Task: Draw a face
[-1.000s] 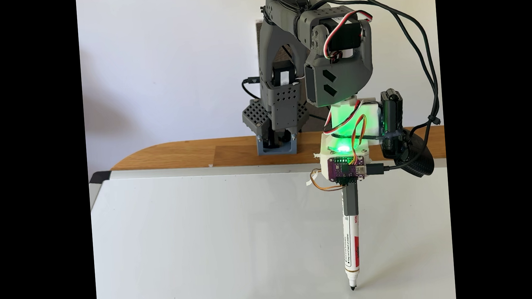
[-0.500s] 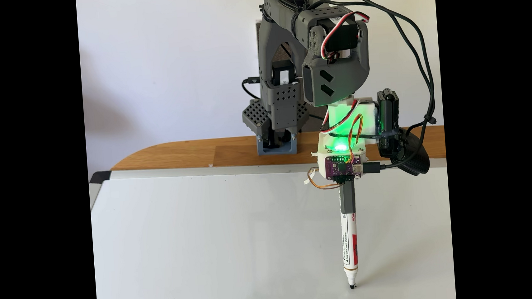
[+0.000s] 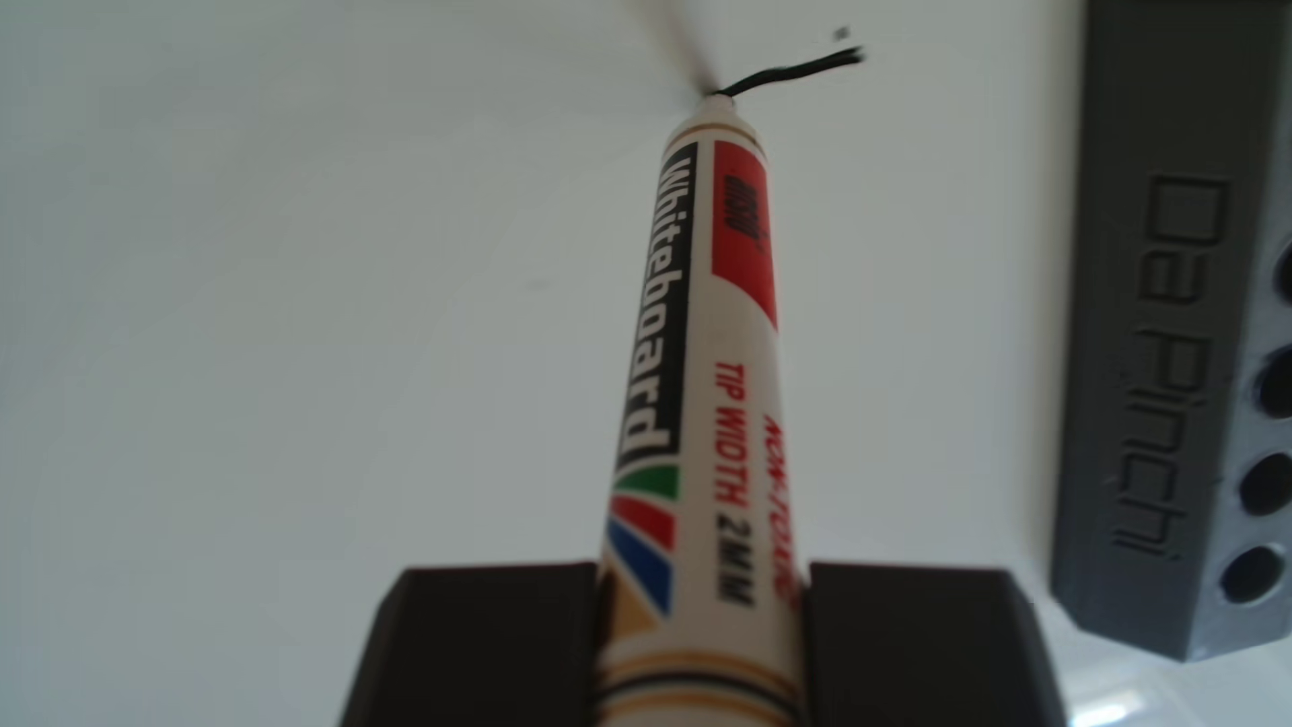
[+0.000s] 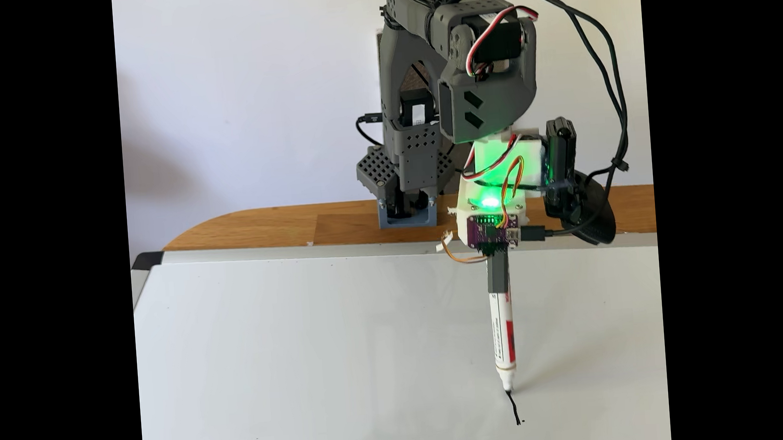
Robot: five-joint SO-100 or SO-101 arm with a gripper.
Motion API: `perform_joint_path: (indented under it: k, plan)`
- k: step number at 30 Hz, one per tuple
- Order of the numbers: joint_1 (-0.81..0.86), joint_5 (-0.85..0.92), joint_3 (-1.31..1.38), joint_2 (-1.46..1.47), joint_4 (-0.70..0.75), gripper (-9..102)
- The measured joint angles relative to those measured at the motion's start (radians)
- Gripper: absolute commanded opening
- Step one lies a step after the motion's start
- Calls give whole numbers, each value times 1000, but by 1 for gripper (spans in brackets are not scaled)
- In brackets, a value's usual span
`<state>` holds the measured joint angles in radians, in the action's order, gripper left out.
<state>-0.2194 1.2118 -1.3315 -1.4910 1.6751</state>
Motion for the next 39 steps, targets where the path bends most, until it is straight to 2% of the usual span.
perform_joint_path:
  k: [11,17,23,29,39]
  plan:
    - [23,-3,9,-75,8,-1]
    - [153,41,57,-106,6,-1]
    - [272,115,44,-78,-54,-1]
    - [301,132,43,8,-124,-1]
    - [299,132,43,43,-132,-1]
